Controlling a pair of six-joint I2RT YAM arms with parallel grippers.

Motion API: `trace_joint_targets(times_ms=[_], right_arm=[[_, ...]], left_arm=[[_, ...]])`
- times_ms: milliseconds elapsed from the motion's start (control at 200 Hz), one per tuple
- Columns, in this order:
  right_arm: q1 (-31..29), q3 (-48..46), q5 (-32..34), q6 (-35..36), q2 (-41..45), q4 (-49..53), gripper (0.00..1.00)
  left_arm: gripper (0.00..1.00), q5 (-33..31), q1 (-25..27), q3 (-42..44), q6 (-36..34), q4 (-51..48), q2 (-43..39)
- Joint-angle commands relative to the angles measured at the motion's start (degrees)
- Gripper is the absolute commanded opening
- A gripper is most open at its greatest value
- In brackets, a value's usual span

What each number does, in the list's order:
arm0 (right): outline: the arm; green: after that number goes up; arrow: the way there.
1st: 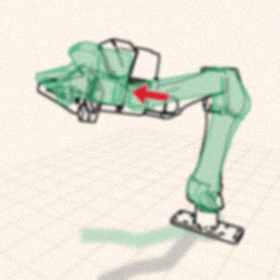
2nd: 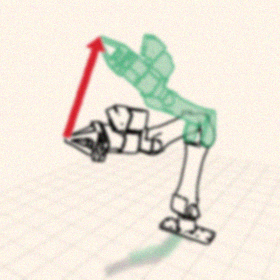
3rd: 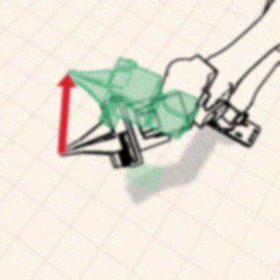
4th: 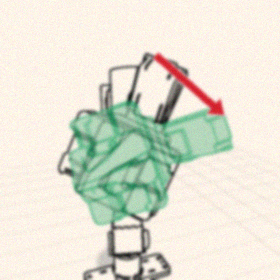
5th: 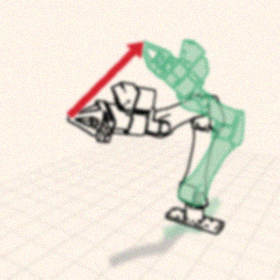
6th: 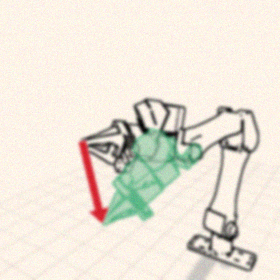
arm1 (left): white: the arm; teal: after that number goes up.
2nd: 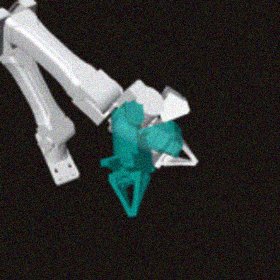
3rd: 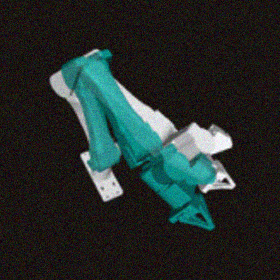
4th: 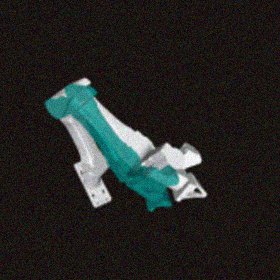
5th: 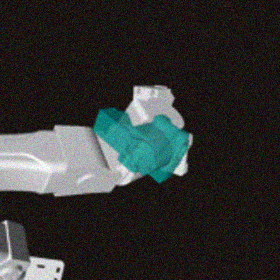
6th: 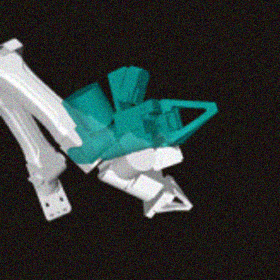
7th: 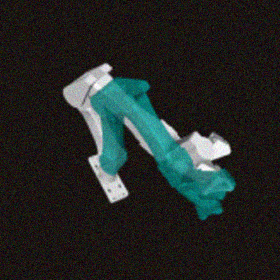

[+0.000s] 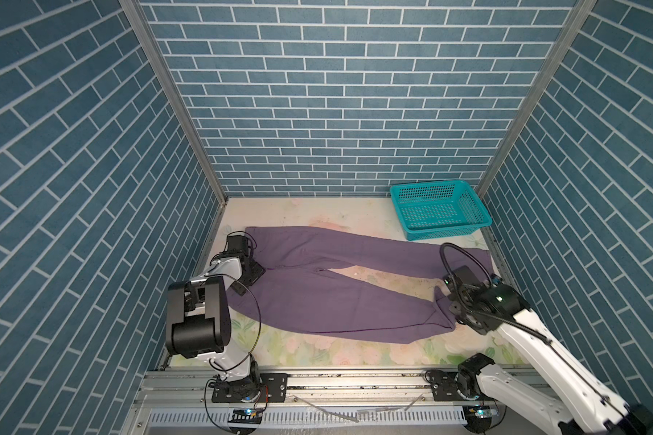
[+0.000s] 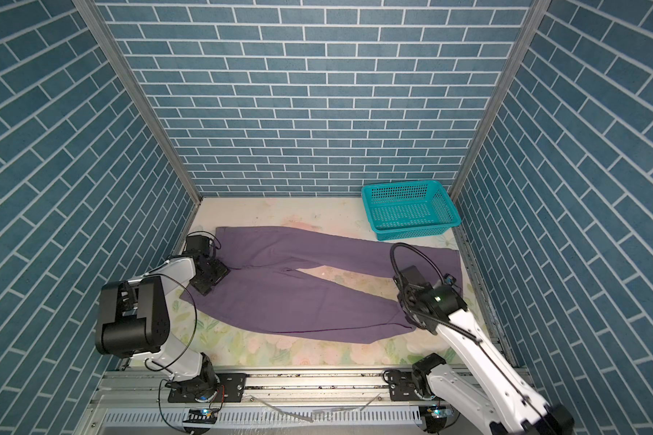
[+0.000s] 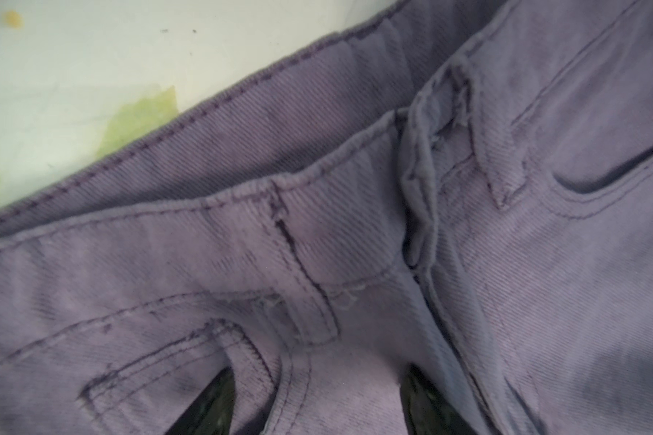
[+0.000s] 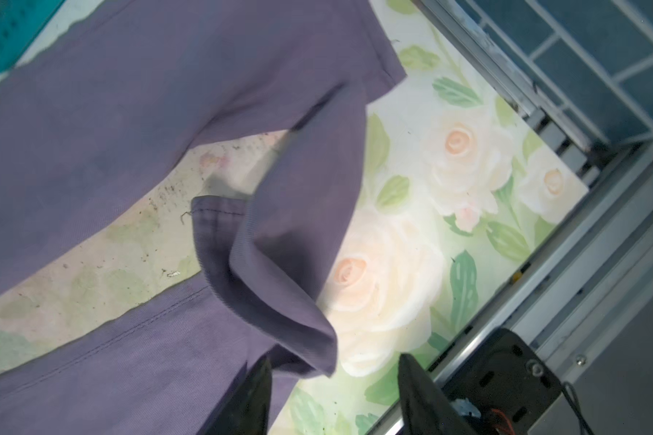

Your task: Fold and stack the trousers

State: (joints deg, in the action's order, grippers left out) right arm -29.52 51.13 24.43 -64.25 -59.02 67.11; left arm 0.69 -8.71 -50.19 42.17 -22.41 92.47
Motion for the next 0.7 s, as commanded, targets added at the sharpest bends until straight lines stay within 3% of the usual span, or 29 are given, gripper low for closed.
trace_joint_targets(times_ms=[0,250,470,545,690], right_arm=[[-0.19,3.72,-0.01,13.61,-10.67,-7.34,0.56],[0.88,4.05,-5.04,20.59,-24.55,-17.32,0.61],[5.76,-2.06,-11.51,21.69,-27.72,-24.73,0.57],[7.41,-3.35,-12.85,22.27,-27.33,-25.92,0.46],[11.16,-3.88,-15.67,23.71,-25.17,-26.56,0.04]], left_arm=[[0.71,-0.90,0.13,1.10,-0.29,-1.62,-1.85],[0.82,-2.08,0.14,1.20,-1.71,-3.21,-1.59],[0.85,-2.52,0.19,-2.11,-2.47,-4.73,2.69],[0.88,-3.28,0.21,-3.08,-1.84,-5.25,4.09],[0.87,-3.94,0.11,-4.27,-1.33,-5.00,5.53]])
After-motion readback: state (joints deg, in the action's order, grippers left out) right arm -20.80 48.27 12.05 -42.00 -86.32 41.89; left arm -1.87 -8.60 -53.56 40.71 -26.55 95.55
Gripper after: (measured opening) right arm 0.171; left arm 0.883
